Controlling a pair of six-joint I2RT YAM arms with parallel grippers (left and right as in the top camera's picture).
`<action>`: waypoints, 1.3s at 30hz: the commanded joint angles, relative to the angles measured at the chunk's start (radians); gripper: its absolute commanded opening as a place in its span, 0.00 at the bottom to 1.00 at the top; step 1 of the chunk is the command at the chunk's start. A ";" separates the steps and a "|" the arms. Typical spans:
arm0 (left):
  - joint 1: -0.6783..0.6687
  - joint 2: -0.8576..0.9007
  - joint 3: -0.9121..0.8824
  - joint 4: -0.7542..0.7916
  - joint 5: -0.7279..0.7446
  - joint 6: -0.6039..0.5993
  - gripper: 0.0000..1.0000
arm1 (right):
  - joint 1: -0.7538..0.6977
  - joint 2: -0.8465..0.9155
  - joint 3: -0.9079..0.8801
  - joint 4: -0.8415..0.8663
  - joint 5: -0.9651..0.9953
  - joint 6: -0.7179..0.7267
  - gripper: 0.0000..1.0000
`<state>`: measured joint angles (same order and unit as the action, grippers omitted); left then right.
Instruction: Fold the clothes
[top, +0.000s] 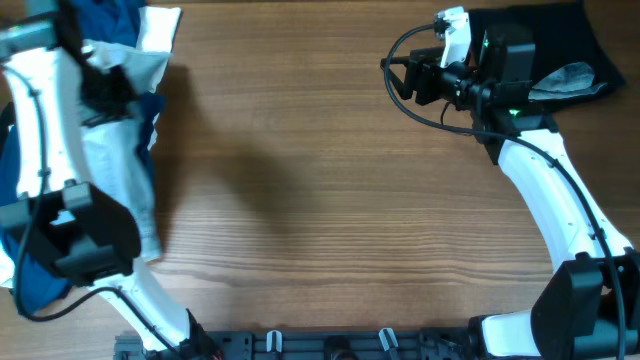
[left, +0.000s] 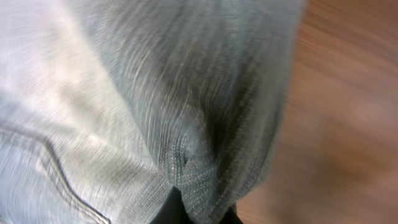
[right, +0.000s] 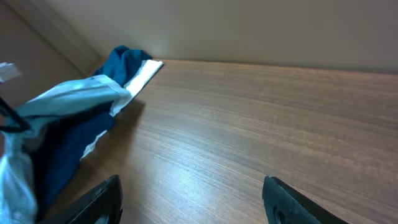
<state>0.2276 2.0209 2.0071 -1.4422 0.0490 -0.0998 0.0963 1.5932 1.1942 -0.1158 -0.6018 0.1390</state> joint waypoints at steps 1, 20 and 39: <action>-0.246 -0.017 0.020 0.029 0.126 -0.044 0.04 | -0.051 -0.034 0.021 -0.021 0.001 0.026 0.73; -0.009 -0.064 0.042 0.146 0.144 -0.098 1.00 | 0.227 -0.056 0.021 -0.166 0.181 -0.017 0.73; -0.048 -0.055 -0.144 0.245 0.186 -0.039 1.00 | 0.460 0.558 0.324 -0.336 0.489 -0.179 0.79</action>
<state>0.1967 1.9572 1.8732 -1.2045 0.2195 -0.1585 0.5602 2.0922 1.4990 -0.4747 -0.1715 -0.0696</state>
